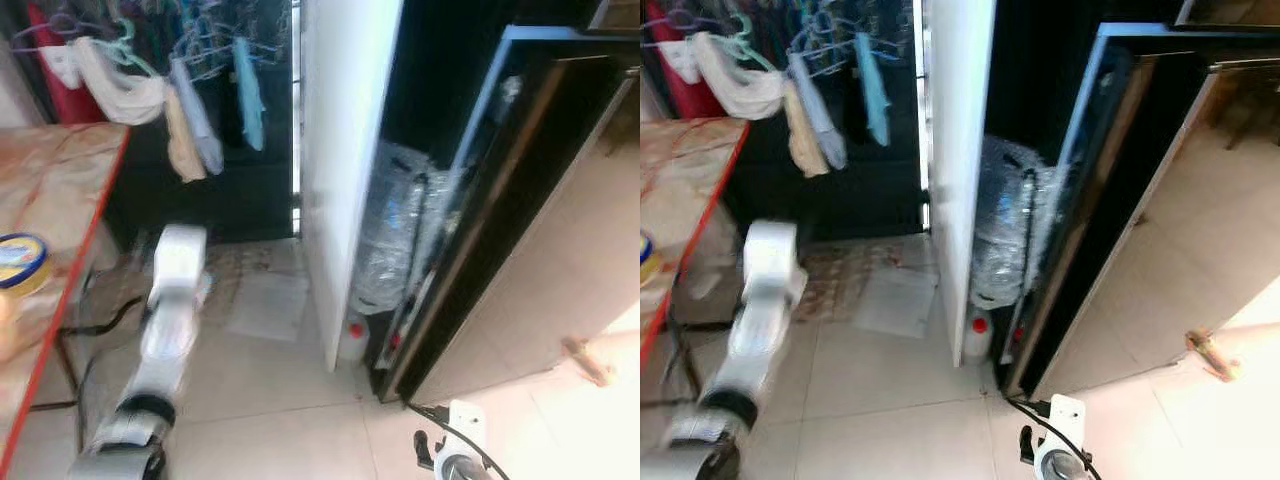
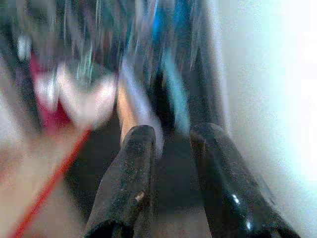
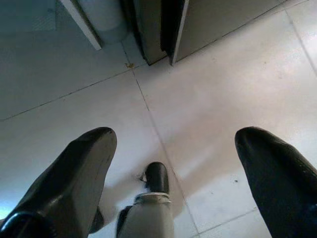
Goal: Restocking fridge
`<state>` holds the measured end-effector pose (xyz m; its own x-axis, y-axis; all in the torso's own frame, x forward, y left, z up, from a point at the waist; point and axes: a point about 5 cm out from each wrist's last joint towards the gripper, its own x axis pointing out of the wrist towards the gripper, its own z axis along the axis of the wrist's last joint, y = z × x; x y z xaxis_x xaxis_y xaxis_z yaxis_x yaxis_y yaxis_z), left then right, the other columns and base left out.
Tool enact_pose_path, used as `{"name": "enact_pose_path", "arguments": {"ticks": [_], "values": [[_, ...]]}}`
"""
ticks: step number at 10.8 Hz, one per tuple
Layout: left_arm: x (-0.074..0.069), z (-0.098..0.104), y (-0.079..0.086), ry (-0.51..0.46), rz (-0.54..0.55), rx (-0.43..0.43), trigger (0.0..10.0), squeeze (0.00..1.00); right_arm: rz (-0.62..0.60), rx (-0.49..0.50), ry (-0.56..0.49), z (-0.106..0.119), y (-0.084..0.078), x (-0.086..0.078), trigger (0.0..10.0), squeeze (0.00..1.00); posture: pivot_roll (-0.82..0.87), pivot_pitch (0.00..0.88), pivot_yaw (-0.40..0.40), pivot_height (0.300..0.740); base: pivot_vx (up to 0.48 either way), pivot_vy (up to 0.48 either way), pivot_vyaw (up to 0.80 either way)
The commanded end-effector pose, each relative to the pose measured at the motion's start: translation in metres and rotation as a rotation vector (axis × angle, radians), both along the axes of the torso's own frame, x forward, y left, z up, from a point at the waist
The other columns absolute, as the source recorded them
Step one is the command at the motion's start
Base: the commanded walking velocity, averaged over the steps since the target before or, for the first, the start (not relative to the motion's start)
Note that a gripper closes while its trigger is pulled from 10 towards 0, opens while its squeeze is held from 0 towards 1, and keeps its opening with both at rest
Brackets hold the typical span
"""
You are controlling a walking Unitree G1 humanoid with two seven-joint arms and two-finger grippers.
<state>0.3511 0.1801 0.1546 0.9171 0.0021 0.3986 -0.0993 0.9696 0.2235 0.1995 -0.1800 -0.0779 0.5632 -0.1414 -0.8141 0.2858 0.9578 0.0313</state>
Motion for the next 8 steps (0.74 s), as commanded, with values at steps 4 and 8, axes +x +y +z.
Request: {"name": "enact_pose_path", "arguments": {"ticks": [4,8], "values": [[-0.008,0.022,-0.019,-0.077,-0.097,-0.024,10.0,0.0,-0.049,0.017,0.0,0.0,0.003,0.0,10.0,0.0,0.0,0.0,0.037,0.74,0.0,0.0,0.0],[-0.034,0.032,-0.02,-0.092,-0.139,0.033,10.0,0.0,-0.087,0.027,-0.005,-0.003,0.007,-0.005,10.0,0.0,0.0,0.0,0.074,0.74,0.0,0.0,0.0]]}}
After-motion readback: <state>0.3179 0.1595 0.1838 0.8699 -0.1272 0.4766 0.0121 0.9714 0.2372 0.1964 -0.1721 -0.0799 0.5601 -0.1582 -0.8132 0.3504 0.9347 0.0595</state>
